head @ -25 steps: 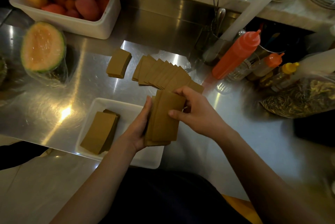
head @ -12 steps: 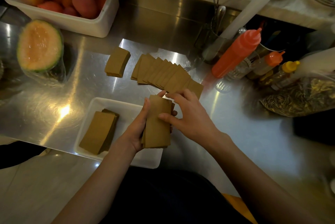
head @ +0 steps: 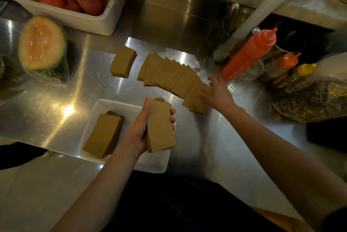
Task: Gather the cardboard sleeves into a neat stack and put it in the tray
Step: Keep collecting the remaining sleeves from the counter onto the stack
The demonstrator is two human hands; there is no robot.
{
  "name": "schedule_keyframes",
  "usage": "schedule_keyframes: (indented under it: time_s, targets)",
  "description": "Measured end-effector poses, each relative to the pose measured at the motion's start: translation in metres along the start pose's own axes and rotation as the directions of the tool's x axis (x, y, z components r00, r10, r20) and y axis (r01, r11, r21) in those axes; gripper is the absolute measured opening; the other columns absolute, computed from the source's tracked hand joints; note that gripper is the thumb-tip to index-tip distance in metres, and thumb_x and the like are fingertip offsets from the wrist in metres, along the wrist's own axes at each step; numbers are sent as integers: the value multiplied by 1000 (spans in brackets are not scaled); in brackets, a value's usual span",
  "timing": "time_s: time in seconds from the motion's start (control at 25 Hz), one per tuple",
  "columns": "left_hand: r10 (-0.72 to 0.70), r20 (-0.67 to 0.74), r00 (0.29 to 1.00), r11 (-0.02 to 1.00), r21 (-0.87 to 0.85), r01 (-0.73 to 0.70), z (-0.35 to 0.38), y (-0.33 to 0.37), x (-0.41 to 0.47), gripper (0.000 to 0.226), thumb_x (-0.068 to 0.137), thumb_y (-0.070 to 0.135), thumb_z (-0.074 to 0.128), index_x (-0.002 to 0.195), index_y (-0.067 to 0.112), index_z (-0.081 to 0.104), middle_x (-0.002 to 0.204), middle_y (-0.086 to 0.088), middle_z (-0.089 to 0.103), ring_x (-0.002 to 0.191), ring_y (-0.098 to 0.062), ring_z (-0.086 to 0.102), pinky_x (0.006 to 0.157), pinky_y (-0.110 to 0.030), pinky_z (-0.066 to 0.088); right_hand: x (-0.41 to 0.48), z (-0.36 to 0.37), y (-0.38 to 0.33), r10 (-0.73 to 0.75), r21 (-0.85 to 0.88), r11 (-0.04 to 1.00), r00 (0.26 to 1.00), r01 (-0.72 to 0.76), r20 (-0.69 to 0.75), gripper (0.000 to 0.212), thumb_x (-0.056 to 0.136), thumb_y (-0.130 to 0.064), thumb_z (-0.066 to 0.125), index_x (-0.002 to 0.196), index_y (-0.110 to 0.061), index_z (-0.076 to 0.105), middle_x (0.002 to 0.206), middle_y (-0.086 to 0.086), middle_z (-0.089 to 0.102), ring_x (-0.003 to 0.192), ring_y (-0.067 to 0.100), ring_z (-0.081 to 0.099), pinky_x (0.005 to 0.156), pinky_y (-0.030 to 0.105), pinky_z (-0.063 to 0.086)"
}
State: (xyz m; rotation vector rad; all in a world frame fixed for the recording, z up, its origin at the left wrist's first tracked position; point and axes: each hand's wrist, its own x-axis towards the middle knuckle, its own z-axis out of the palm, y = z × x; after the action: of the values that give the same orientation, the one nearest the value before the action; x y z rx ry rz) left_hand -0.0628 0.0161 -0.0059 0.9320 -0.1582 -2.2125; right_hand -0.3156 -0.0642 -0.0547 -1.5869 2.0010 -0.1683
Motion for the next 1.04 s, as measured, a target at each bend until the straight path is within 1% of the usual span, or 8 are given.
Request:
schedule_keyframes:
  time_s: [0.08,0.2,0.4,0.52,0.6,0.72,0.88,1.04]
  targets:
    - [18,-17,1000,999,30,-17,1,2,0,59,58,59,84,102,24,66,105,-15,67,86,-26,66,75,-43,57,13,7,6,33,-138,990,998,-24,60,84,76,-48,74,141,-11,36,145,16,35,128,34,42,101,45,42]
    - [38,-30,999,999,28,-37,2,4,-2,51,66,59,75,102,24,67,101,-14,66,84,-25,65,73,-42,57,20,17,11,56,-262,965,994,-30,93,84,73,-54,73,137,-12,39,142,17,36,127,36,40,99,48,42]
    - [38,8,999,999,32,-38,-2,7,-3,59,66,60,78,109,23,64,99,-14,65,86,-26,64,77,-42,56,14,25,13,32,-341,939,999,-42,-34,86,66,-58,76,130,-11,42,133,15,45,121,36,44,93,48,43]
    - [35,0,999,999,35,-35,-3,5,-3,61,65,60,78,110,23,63,99,-14,66,86,-26,64,76,-42,56,5,24,18,52,-90,994,997,-57,-56,77,67,-45,82,122,-14,37,124,13,50,109,33,53,83,43,48]
    - [33,-4,999,999,32,-33,-3,5,-3,58,68,60,74,111,23,63,99,-14,66,85,-25,64,77,-42,56,-3,24,22,72,150,986,996,-78,44,69,71,-36,81,119,-16,35,119,10,52,102,28,56,78,37,49]
    - [35,-13,999,999,37,-34,-4,4,-4,54,73,59,69,113,23,63,100,-14,66,86,-25,65,77,-42,56,-22,21,25,78,351,926,978,-142,191,69,77,-29,79,129,-13,36,119,3,49,99,19,53,76,29,47]
    - [36,0,999,998,54,-36,-6,4,-4,64,65,60,78,115,23,62,100,-13,66,87,-26,64,78,-43,56,-25,11,21,87,429,885,969,-182,233,77,75,-29,81,135,-15,35,123,2,47,102,19,54,80,31,51]
    - [34,-5,999,997,69,-34,-3,3,-5,66,62,59,81,114,23,63,100,-14,67,86,-26,65,76,-43,56,5,7,5,126,379,907,977,-183,171,92,71,-34,83,143,-13,28,141,11,40,124,30,47,99,43,48]
